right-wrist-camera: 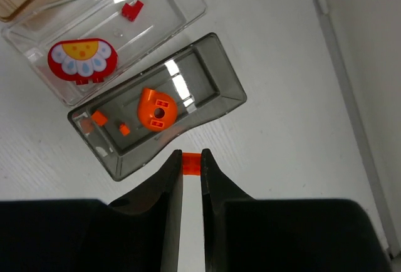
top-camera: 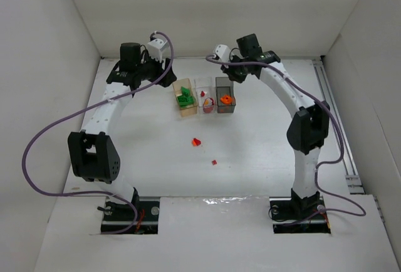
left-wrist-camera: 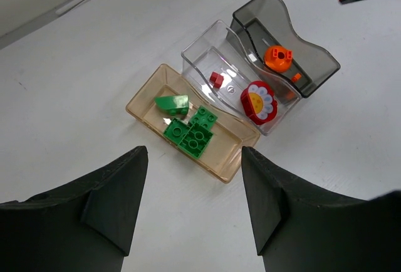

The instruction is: Sort the legos into containers by color

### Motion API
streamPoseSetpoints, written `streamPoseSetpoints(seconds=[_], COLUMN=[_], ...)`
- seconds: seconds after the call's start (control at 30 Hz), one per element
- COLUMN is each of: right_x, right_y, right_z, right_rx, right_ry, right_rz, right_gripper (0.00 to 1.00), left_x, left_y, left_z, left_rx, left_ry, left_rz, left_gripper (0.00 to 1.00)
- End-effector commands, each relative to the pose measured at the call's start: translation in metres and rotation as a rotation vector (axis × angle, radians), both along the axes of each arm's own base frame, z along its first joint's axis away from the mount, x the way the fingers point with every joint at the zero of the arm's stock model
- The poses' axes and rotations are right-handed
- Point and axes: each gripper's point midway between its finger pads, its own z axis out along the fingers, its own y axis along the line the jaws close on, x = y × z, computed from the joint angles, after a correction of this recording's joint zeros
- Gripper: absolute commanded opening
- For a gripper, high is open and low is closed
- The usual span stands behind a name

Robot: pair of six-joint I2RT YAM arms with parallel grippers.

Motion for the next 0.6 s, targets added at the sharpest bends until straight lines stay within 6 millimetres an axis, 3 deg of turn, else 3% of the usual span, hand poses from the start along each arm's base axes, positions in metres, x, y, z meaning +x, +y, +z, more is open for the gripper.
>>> streamPoseSetpoints(seconds=[0.0,0.2,0.27,0.4,0.47,0.57], right_x=[-0.004,0.003,0.006,0.006,0.007,0.008], right_y=[0.019,0.029,0.03,0.03,0.029,0.027], right_z=[-0.016,-0.029,-0.033,-0.038,-0.038,-0.038], right_rx=[0.029,0.07,0.068,0.065,0.059,0.052], right_ry=[0.055,0.082,0.086,0.095,0.092,0.09], right_rz=[0.082,0.117,0.116,0.116,0.11,0.104], right_gripper=[0.0,0.0,0.04,0.25,0.44,0.56], left_x=[0.007,0.007,0.008,0.008,0.008,0.008], left_y=[-0.002,-0.002,-0.002,-0.002,-0.002,-0.002], left_z=[0.023,0.023,0.018,0.018,0.018,0.018], left_rx=[-0.017,-0.011,-0.01,-0.01,-0.01,-0.01], left_ry=[-0.062,-0.068,-0.059,-0.059,-0.059,-0.059], left_rz=[0.007,0.003,0.003,0.003,0.003,0.003], left_gripper=[0.59,0.59,0.59,0.59,0.59,0.59])
